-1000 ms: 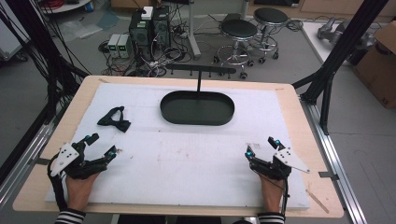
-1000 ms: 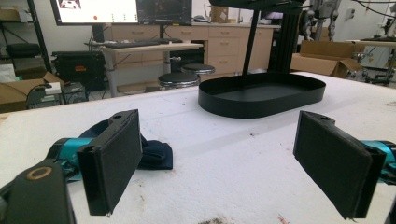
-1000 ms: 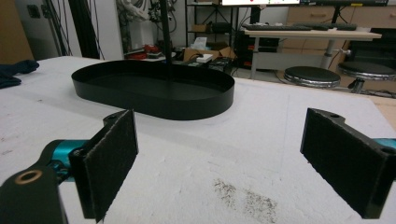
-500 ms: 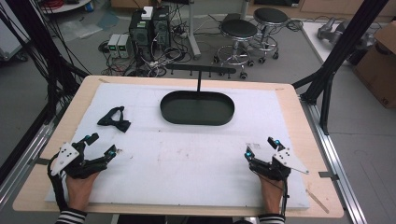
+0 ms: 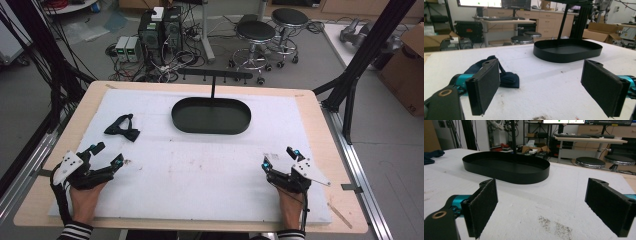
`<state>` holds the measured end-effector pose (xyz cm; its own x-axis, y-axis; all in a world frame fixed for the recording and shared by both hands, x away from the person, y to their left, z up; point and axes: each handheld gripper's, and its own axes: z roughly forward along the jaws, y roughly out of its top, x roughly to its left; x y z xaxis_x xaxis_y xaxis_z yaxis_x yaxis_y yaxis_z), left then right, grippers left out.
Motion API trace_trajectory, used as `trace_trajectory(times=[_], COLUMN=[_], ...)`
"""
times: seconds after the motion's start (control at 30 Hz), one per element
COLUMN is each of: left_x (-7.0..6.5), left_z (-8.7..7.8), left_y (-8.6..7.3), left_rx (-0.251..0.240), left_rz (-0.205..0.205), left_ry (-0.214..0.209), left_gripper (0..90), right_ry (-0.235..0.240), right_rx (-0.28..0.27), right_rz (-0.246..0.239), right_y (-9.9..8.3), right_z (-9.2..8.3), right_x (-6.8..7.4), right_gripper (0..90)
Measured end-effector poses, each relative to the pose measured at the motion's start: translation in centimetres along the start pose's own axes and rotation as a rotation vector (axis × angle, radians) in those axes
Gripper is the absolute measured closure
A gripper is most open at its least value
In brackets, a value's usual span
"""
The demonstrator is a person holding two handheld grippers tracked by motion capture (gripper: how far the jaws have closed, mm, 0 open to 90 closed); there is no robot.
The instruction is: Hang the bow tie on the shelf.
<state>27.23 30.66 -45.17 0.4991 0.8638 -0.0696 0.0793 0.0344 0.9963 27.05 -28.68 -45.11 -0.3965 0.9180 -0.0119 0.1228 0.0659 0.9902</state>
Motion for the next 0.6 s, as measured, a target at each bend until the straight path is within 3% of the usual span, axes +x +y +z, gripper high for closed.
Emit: trace_trajectory(times=[0.43, 0.6], left_x=[1.1, 1.8], left_z=[1.6, 2.6], left_y=[3.9, 5.3], left_rx=[0.082, 0.138], left_rz=[0.056, 0.043], left_ry=[0.045, 0.052], left_gripper=[15.7, 15.8], right_ry=[-0.005, -0.005], right_rx=[0.006, 0.008], right_rz=[-0.003, -0.002], right_y=[0.0, 0.0], right_z=[0.1, 0.1], right_x=[0.0, 0.1], right_gripper=[10.2, 10.2])
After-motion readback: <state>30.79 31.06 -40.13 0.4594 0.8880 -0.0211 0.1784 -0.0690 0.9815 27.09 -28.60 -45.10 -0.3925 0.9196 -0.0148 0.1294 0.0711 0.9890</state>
